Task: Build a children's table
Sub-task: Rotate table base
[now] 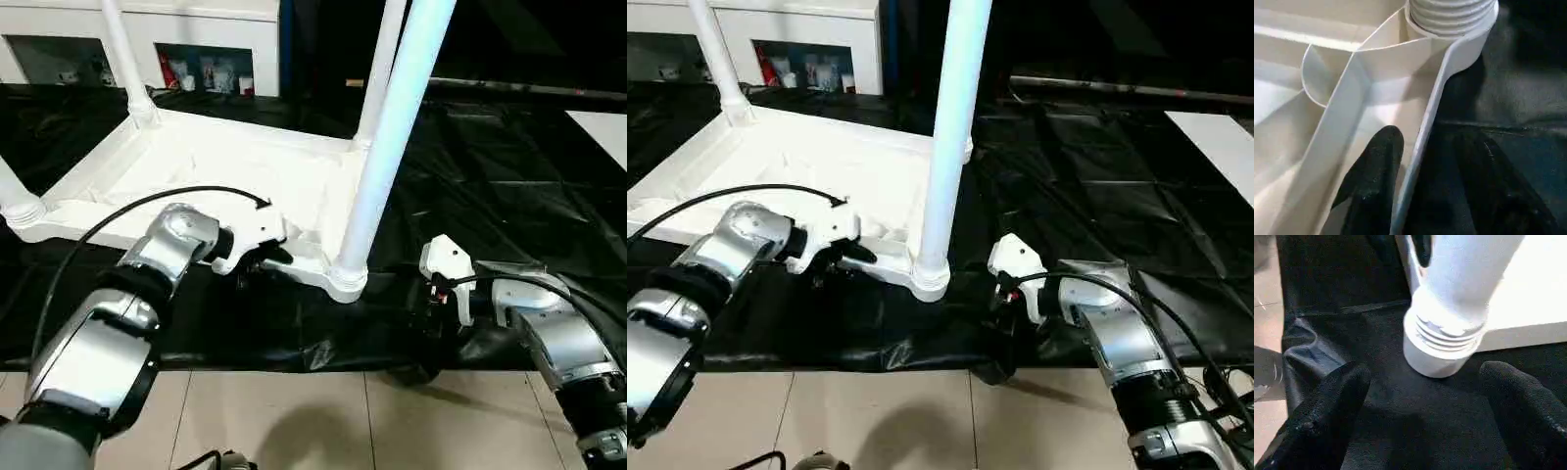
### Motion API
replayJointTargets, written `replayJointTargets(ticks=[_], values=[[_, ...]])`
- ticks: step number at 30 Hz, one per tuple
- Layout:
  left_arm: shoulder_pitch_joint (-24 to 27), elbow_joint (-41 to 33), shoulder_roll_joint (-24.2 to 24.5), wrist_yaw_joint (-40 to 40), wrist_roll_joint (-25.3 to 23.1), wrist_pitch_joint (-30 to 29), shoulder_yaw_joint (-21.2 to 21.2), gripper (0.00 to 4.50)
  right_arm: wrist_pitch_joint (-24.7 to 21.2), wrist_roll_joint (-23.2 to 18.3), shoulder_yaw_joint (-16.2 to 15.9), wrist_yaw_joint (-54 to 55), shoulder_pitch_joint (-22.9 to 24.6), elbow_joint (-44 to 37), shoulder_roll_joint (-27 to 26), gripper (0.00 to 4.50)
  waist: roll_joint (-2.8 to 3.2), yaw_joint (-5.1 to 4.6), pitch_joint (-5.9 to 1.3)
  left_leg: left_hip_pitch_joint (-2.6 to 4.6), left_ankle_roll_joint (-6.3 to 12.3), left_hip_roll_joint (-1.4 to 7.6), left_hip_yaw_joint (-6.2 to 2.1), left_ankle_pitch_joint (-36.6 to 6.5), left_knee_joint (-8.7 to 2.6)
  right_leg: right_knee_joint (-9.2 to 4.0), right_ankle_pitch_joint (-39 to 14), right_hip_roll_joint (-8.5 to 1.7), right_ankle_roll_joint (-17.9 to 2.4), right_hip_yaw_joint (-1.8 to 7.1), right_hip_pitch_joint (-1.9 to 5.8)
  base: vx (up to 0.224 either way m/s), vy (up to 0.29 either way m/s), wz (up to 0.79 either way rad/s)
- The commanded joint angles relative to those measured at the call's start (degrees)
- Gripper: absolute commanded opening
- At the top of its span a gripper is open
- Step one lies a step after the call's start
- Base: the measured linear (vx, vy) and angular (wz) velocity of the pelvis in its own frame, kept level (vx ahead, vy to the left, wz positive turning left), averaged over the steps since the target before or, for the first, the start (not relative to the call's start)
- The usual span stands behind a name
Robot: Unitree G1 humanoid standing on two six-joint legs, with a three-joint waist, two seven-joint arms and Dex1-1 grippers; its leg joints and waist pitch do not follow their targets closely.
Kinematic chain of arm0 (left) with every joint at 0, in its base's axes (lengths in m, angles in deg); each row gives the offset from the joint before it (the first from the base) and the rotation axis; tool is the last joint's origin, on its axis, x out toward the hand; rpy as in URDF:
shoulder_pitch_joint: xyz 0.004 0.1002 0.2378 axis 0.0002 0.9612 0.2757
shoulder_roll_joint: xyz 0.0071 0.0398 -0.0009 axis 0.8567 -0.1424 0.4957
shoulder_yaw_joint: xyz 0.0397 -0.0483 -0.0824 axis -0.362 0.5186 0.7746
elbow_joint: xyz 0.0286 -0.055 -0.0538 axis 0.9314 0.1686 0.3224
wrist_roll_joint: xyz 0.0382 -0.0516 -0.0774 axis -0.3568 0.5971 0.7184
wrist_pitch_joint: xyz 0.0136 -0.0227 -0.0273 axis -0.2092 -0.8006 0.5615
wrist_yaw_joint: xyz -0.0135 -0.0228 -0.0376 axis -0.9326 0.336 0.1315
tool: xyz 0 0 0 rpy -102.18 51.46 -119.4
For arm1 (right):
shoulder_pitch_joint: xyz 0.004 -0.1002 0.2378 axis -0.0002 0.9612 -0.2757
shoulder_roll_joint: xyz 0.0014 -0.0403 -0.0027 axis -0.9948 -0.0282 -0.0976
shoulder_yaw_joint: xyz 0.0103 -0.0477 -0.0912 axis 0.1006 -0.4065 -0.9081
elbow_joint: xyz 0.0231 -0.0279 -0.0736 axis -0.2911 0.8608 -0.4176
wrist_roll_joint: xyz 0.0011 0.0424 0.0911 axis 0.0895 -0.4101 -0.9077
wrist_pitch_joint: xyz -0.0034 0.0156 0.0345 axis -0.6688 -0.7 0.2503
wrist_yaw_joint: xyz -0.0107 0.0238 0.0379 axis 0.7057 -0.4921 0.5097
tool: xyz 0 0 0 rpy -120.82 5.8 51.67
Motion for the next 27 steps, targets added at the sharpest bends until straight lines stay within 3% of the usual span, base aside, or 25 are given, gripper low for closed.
replayJointTargets(ticks=[1,7,8,12,15,17,19,24,27], values=[[-1.84,1.86,-0.97,-1.25,-2.15,1.64,-0.97,1.67,-1.17,-0.06,-0.31,-0.27,0.28,-1.51,0.78,4.04,0.71,0.21,-4.16,0.86,1.91,1.19,-0.66,-10.14,-3.3,-3.97,0.41,-4.15,-14.68,2.24,3.48,0.0,0.0,0.0],[-3.26,4.59,-2.07,-3.97,-4.47,3.08,-1.45,1.23,-2.36,0.14,-0.46,0.08,1.59,-3.94,1.35,4.04,0.8,0.25,-4.3,0.82,2.1,1.23,-0.86,-9.59,-3.24,-3.74,2.58,-4.22,-14.99,2.18,3.69,0.0,0.0,0.0],[-3.27,4.91,-2.05,-4.18,-5.11,3.1,-1.97,1.1,-2.41,0.18,-0.54,0.22,1.7,-4.12,1.38,4.04,1.12,0.26,-4.32,0.84,2.03,1.23,-0.9,-9.61,-3.23,-3.72,2.54,-4.26,-15.13,2.18,3.67,0.0,0.0,0.0],[-3.41,5.81,-2.55,-3.45,-4.72,1.28,-1.21,0.88,-2.39,0.36,-0.41,0.84,1.93,-4.46,1.36,4.04,0.98,0.14,-4.24,0.75,2.08,1.14,-0.87,-9.53,-3.19,-3.79,2.65,-4.26,-15.73,2.21,3.78,0.0,0.0,0.0],[-4.15,6.53,-3.49,1.58,-2.55,-8.17,1.19,0.59,-2.07,0.8,0.08,2.23,2.27,-4.56,1.18,4.04,1.01,0.11,-4.23,0.78,2.28,1.11,-0.79,-8.42,-3.16,-3.68,3.31,-4.26,-16.14,2.18,3.71,0.0,0.0,0.0],[-4.2,6.43,-4.14,2.32,-1.14,-11.45,2.5,0.51,-1.45,1.58,0.32,3.81,2.09,-3.62,0.83,4.04,0.68,0.07,-4.18,0.61,2.37,1.03,-0.81,-7.83,-3.21,-3.63,3.39,-4.29,-16.23,2.19,3.91,0.0,0.0,0.0],[-4.13,6.45,-4.69,1.57,-0.32,-12.84,3.47,0.37,-0.85,2.15,0.41,5.04,1.82,-2.65,0.54,4.04,0.83,-0.02,-4.2,0.61,2.8,0.98,-0.77,-7.78,-3.08,-3.66,4.13,-4.35,-17.03,2.19,3.82,0.0,0.0,0.0],[-2.38,5.3,-7.45,-5.44,3.33,-21.1,7.91,0.15,-0.17,3.58,2.63,12.72,-1.15,4.11,-1.86,4.04,0.53,-0.38,-4.13,0.55,3.03,0.84,-0.8,-8.06,-3.09,-3.83,1.79,-4.41,-17.23,2.14,3.94,0.0,0.0,0.0],[-0.03,2.71,-8.02,-8.03,3.38,-21.26,8.97,0.05,-0.91,3.12,4.07,15.93,-2.01,5.76,-2.88,4.04,0.31,-0.77,-4.17,0.43,3.75,0.77,-0.79,-7.38,-3.05,-3.96,1.32,-4.29,-16.69,2.13,4.03,0.0,0.0,0.0]])
